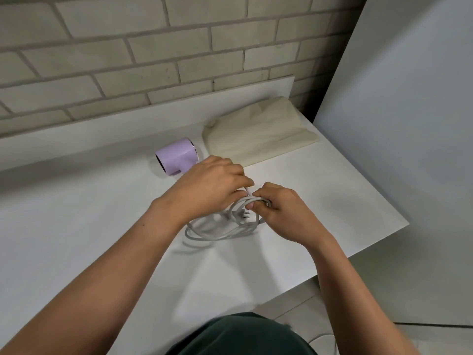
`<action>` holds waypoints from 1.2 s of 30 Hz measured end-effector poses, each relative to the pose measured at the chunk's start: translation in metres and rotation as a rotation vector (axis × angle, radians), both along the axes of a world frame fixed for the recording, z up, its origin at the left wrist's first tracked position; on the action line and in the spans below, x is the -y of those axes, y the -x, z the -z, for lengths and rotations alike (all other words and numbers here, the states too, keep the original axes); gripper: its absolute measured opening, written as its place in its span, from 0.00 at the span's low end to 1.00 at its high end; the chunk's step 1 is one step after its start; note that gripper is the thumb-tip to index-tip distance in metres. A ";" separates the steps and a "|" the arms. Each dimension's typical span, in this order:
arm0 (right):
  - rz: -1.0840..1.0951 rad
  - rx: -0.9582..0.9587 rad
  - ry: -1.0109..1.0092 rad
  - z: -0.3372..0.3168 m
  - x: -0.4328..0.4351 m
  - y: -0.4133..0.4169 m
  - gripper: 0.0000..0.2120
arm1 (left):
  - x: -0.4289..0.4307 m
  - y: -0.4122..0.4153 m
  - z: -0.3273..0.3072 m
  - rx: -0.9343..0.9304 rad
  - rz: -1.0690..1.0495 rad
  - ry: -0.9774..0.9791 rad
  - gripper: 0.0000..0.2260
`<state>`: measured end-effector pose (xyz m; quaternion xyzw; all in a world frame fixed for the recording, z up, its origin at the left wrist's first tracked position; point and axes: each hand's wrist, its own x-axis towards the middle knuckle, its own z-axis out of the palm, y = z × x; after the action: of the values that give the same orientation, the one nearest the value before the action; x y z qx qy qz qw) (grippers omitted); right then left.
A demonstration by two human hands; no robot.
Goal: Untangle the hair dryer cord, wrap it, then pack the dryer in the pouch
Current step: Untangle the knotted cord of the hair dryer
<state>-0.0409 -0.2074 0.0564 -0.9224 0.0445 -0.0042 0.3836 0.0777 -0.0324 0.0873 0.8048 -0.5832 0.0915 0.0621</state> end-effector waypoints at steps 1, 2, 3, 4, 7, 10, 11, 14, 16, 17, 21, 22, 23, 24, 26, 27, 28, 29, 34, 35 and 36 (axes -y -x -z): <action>0.011 0.014 -0.003 -0.001 0.000 0.001 0.08 | 0.001 0.001 -0.001 0.001 -0.015 0.003 0.12; 0.034 0.030 -0.021 -0.002 0.001 0.002 0.07 | 0.002 0.002 -0.003 0.007 -0.050 0.026 0.15; 0.056 0.045 -0.045 -0.003 0.003 0.003 0.06 | 0.002 0.003 -0.004 0.009 -0.103 0.057 0.20; 0.070 0.053 -0.063 -0.004 0.006 0.004 0.06 | 0.002 0.004 -0.006 0.005 -0.175 0.105 0.24; 0.068 0.026 -0.058 -0.001 0.011 0.007 0.07 | -0.007 0.000 -0.012 -0.180 -0.499 0.413 0.23; 0.101 0.030 -0.134 0.004 0.008 0.007 0.08 | -0.018 -0.009 -0.019 -0.438 -0.651 0.616 0.19; 0.117 0.033 -0.191 0.004 0.006 0.006 0.07 | -0.020 -0.009 -0.021 -0.481 -0.653 0.595 0.19; 0.112 0.037 -0.207 0.002 0.003 0.003 0.06 | -0.026 -0.010 -0.017 -0.453 -0.720 0.404 0.17; 0.081 0.030 -0.164 0.001 0.004 0.001 0.07 | -0.029 -0.013 -0.013 -0.307 -0.746 0.276 0.11; 0.060 0.028 -0.142 0.000 0.004 0.001 0.07 | -0.030 -0.013 -0.013 -0.257 -0.715 0.263 0.15; -0.023 0.016 -0.061 -0.004 0.005 0.004 0.07 | -0.022 -0.005 -0.019 -0.033 -0.318 0.219 0.35; -0.039 0.018 -0.046 -0.005 0.005 0.004 0.06 | -0.018 -0.003 -0.019 0.024 -0.206 0.151 0.33; -0.051 0.023 -0.042 -0.006 0.005 0.005 0.06 | -0.013 -0.003 -0.015 0.048 -0.107 0.095 0.28; -0.056 0.032 -0.044 -0.007 0.005 0.005 0.06 | -0.008 -0.001 -0.013 0.059 -0.030 0.064 0.21; -0.039 0.055 -0.063 -0.009 0.005 0.006 0.06 | -0.005 0.003 -0.009 0.062 0.026 0.059 0.17; -0.017 0.068 -0.085 -0.010 0.006 0.007 0.06 | -0.005 0.003 -0.006 0.060 0.014 0.075 0.18; 0.008 0.081 -0.112 -0.011 0.007 0.008 0.06 | -0.006 0.004 -0.005 0.059 -0.012 0.112 0.19; 0.024 0.090 -0.129 -0.012 0.008 0.008 0.07 | -0.006 0.005 -0.004 0.067 -0.052 0.154 0.19; 0.042 0.087 -0.133 -0.010 0.007 0.007 0.09 | -0.010 0.015 -0.007 -0.010 -0.376 0.362 0.19; 0.055 0.102 -0.143 -0.010 0.006 0.007 0.09 | -0.011 0.017 -0.007 -0.076 -0.441 0.386 0.18; 0.068 0.119 -0.147 -0.011 0.006 0.007 0.09 | -0.011 0.018 -0.008 -0.162 -0.499 0.409 0.16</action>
<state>-0.0481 -0.2134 0.0669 -0.8879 0.0533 -0.0686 0.4518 0.0593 -0.0210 0.0950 0.8982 -0.3309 0.1549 0.2443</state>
